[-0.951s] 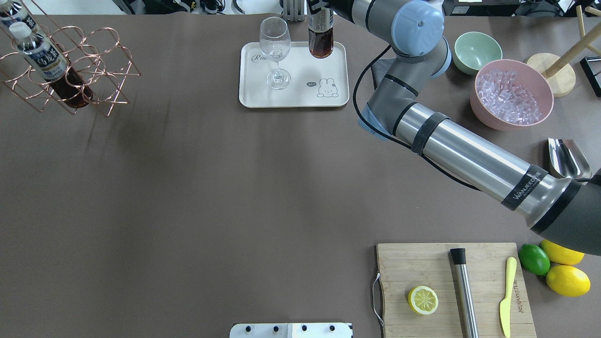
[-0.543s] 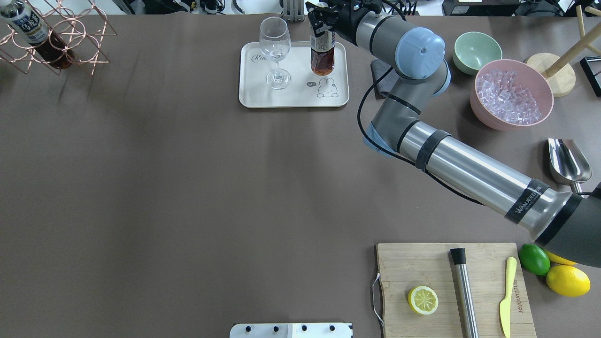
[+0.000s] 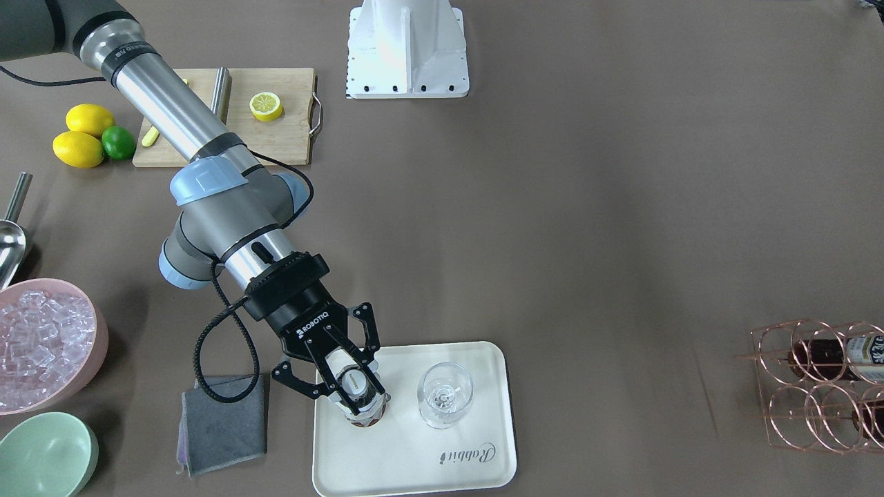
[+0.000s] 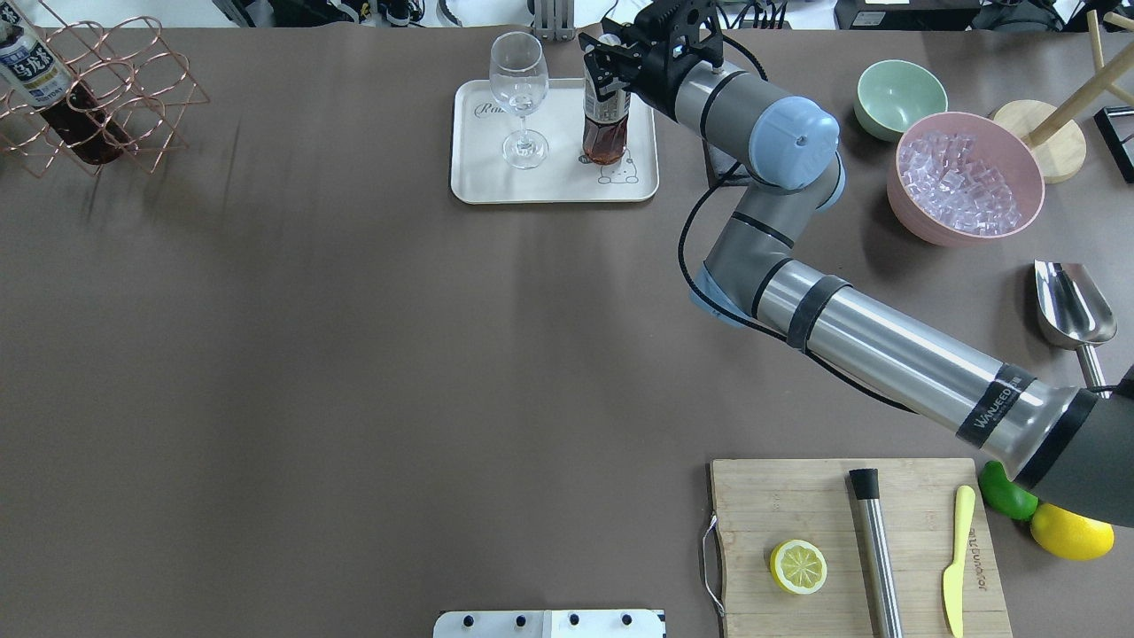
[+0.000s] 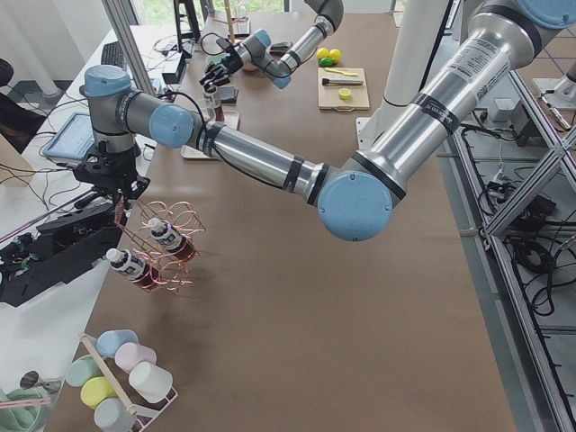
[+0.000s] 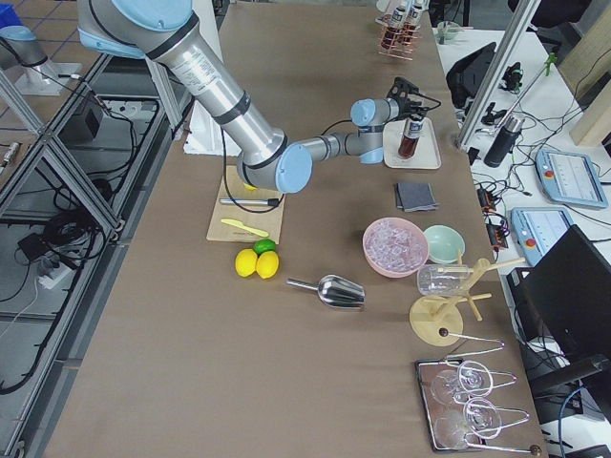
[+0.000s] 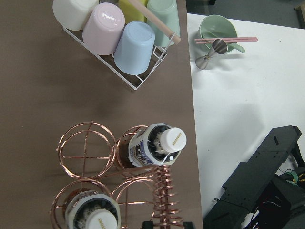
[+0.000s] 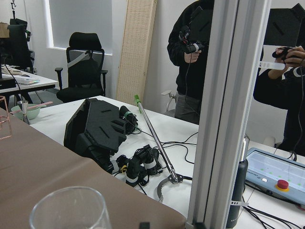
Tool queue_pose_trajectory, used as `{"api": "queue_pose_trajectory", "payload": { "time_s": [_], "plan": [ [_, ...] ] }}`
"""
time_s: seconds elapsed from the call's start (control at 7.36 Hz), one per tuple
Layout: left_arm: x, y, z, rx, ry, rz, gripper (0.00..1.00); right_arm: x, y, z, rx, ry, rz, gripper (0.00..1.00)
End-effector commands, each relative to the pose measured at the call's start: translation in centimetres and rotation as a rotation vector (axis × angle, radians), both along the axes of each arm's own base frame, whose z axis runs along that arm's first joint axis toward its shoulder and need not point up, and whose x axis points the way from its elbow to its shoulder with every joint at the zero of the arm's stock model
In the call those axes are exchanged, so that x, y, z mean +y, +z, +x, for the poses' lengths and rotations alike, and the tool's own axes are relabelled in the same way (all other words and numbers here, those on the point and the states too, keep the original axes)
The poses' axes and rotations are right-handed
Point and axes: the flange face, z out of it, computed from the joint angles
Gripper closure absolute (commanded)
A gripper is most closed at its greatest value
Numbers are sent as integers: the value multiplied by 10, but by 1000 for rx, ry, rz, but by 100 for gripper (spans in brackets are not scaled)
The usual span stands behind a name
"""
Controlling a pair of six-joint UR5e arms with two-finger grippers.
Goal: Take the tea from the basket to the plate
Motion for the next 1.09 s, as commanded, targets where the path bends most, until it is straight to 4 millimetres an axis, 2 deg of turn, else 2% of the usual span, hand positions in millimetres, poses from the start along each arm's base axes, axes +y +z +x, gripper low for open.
{"api": "queue_pose_trajectory", "payload": {
  "time_s": [0.0, 0.14, 0.27, 0.41, 0.68, 0.82, 0.95],
  "plan": [
    [7, 15, 0, 5, 1, -5, 100, 13, 14, -2, -20, 0, 12, 100],
    [16, 32, 0, -3, 13, -2, 66, 15, 10, 2, -28, 2, 20, 56],
    [21, 38, -1, -3, 26, 25, 3, 20, 5, 0, -37, -3, 28, 7],
    [23, 43, -2, -8, 34, 23, 2, 29, 12, 0, -36, -12, 26, 2],
    [24, 35, -5, -2, 32, 29, 2, 31, 7, 11, -39, -10, 44, 1],
    [28, 24, -16, 0, 17, 53, 2, 21, -1, 28, -36, -11, 50, 1],
    [36, 27, -16, 34, 26, 52, 2, 6, -22, 59, -20, -36, 55, 1]
  ]
}}
